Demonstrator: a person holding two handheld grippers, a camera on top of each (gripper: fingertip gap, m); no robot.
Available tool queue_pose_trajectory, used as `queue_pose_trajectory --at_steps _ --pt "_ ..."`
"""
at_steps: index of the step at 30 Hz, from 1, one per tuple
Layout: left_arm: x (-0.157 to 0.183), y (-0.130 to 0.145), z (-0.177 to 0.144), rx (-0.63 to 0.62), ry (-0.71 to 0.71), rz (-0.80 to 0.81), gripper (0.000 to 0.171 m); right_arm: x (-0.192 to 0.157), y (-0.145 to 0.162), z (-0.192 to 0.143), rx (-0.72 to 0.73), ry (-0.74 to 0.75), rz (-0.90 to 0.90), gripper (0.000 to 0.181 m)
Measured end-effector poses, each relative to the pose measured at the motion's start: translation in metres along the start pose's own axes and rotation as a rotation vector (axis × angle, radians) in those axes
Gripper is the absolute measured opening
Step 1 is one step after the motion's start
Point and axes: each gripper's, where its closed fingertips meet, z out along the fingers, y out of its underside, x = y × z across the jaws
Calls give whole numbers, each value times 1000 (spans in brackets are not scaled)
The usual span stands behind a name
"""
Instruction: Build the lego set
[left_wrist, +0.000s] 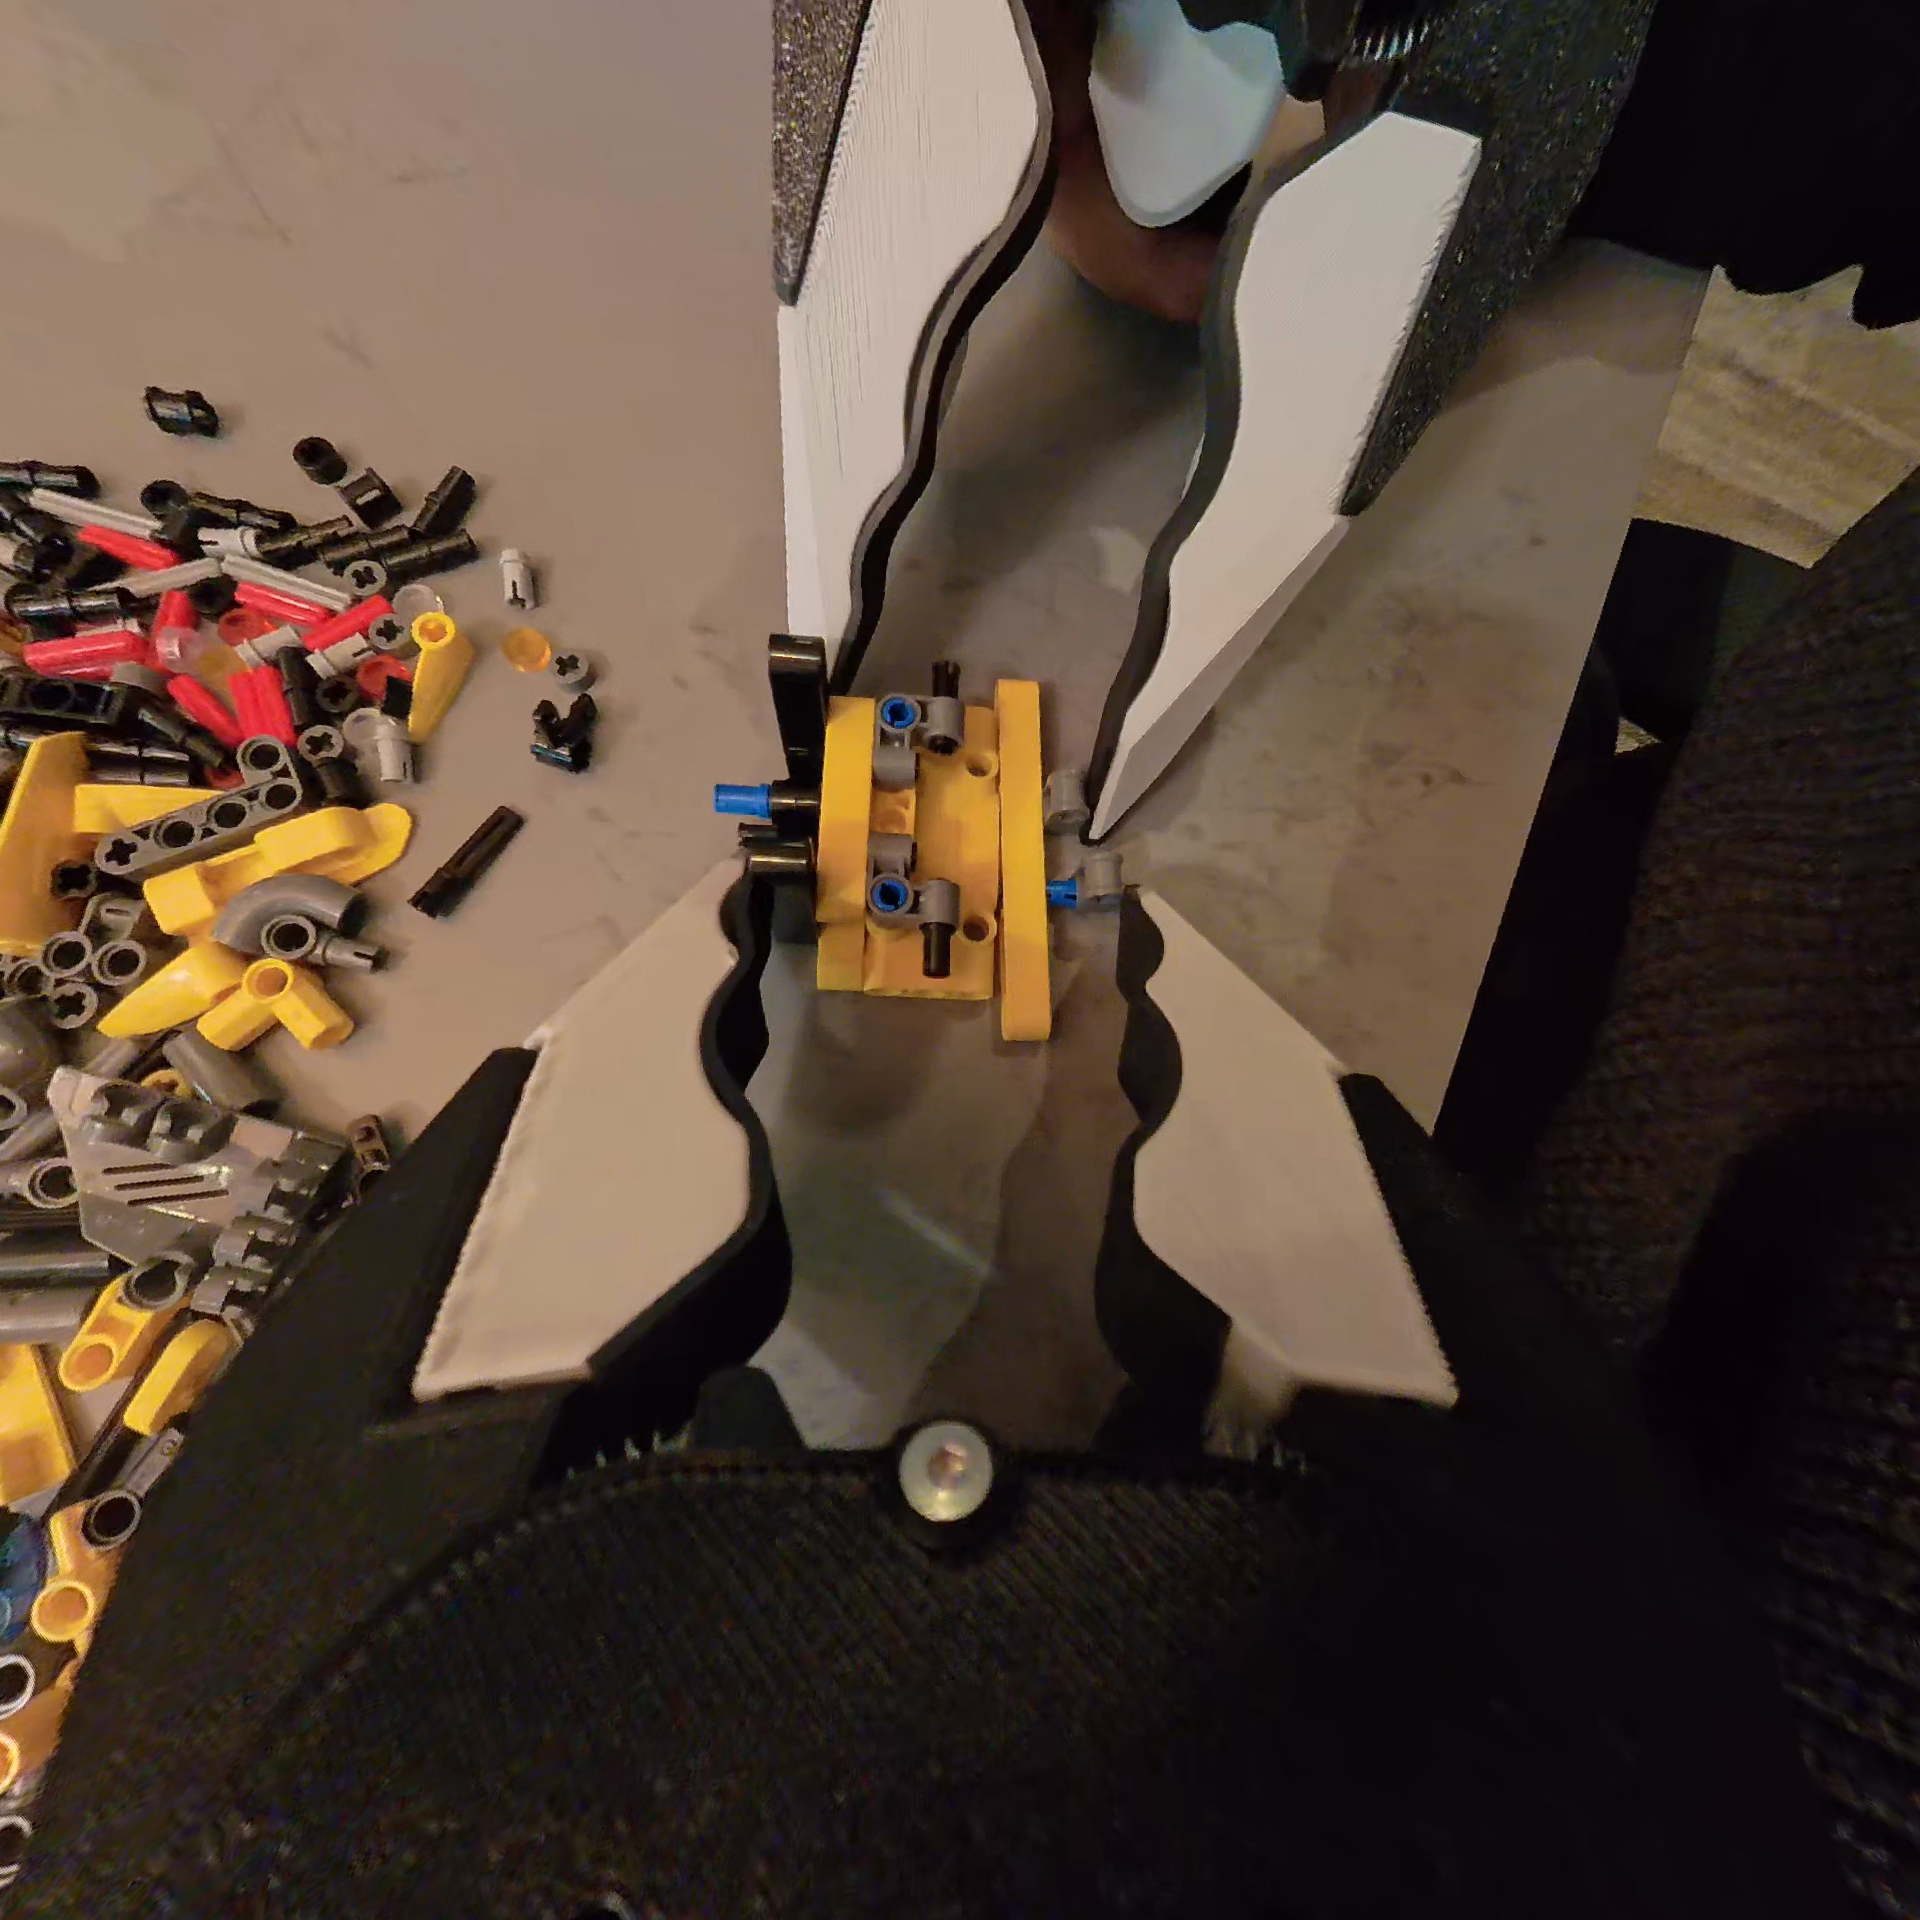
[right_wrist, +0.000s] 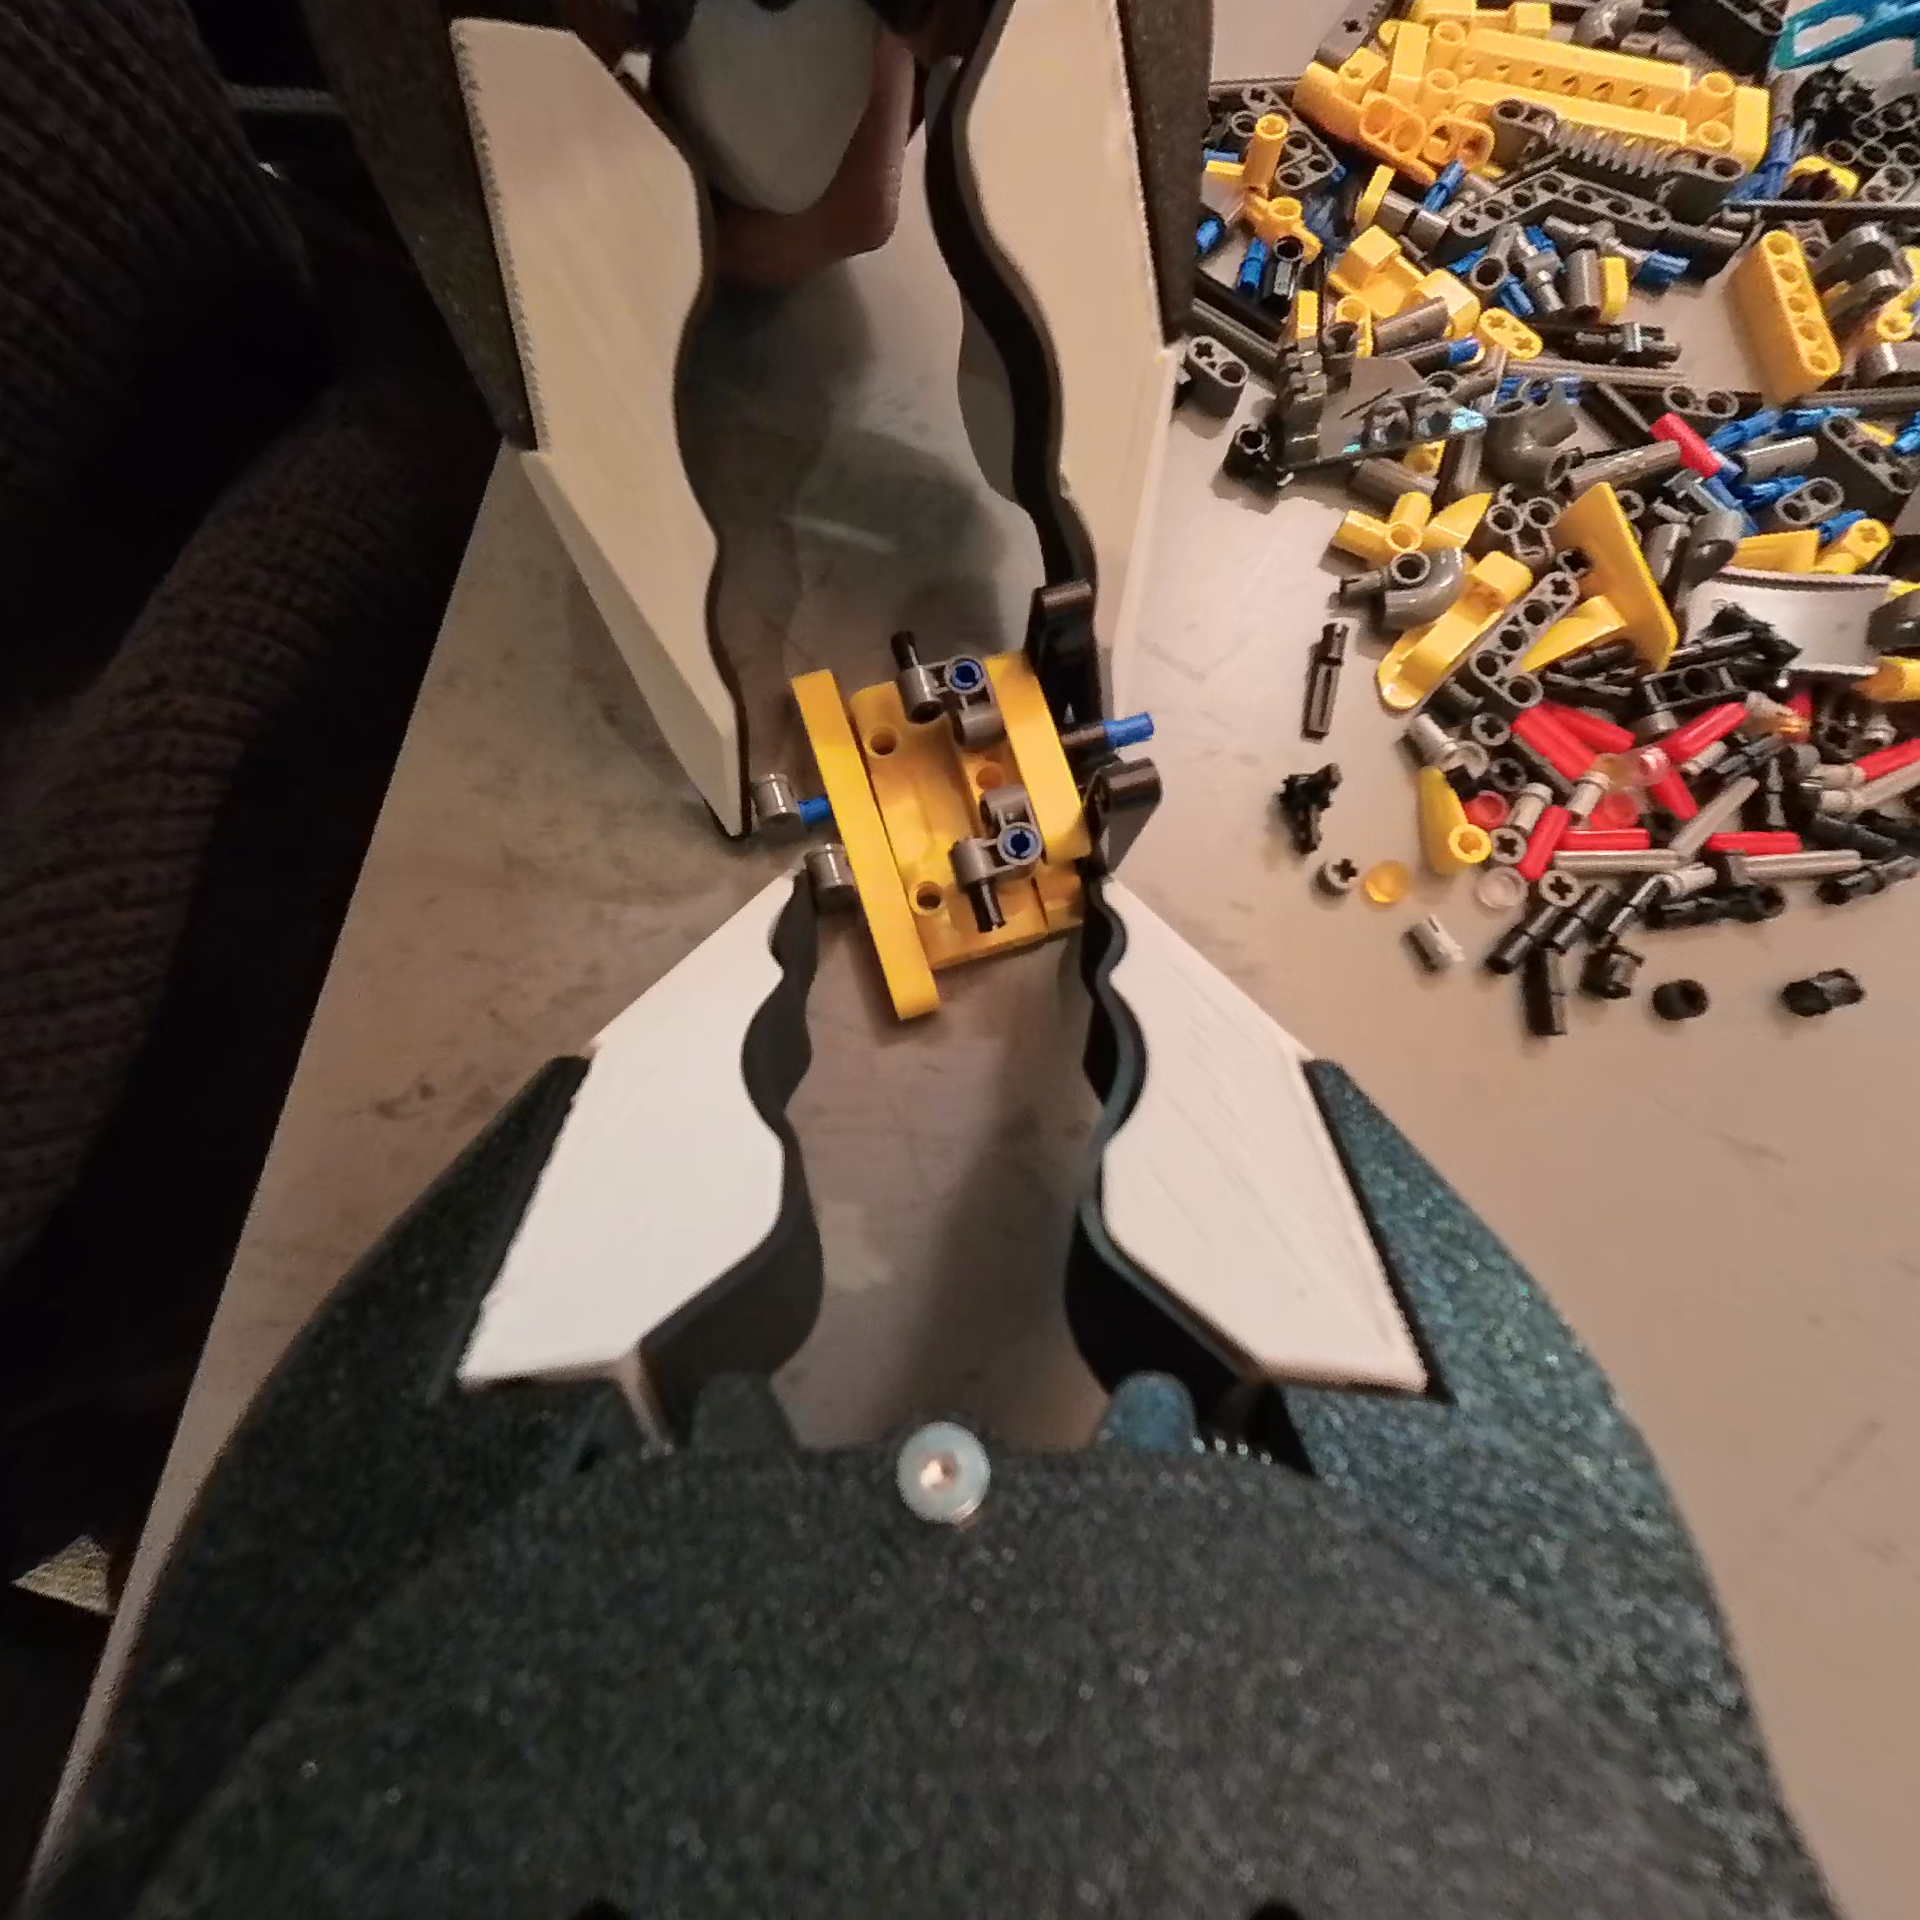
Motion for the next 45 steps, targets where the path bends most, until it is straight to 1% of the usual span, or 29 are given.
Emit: queue_pose_trajectory --at_steps 11,20,23,31,36,37,40,43,45 --pt "0 -1 0 7 3 -18 61 0 0 0 1 -1 11 51" --pt "0 0 -1 3 34 0 62 0 0 0 3 1 13 51" --pt "-1 2 -1 -5 19 36 64 0 0 0 1 3 15 51" --pt "-3 3 -1 -8 36 25 64 0 -1 0 7 -1 29 51" --pt "-2 3 -1 -14 2 58 66 0 0 0 2 13 22 52" --pt "-1 3 -1 -13 4 54 68 -1 -1 1 1 15 23 52" --pt "9 1 -1 2 54 7 89 -1 -1 1 2 20 33 52" --pt "7 -1 1 8 16 -18 90 0 -1 1 1 28 32 52" --pt "3 -1 2 1 -34 -11 84 -1 -1 1 0 31 31 52"
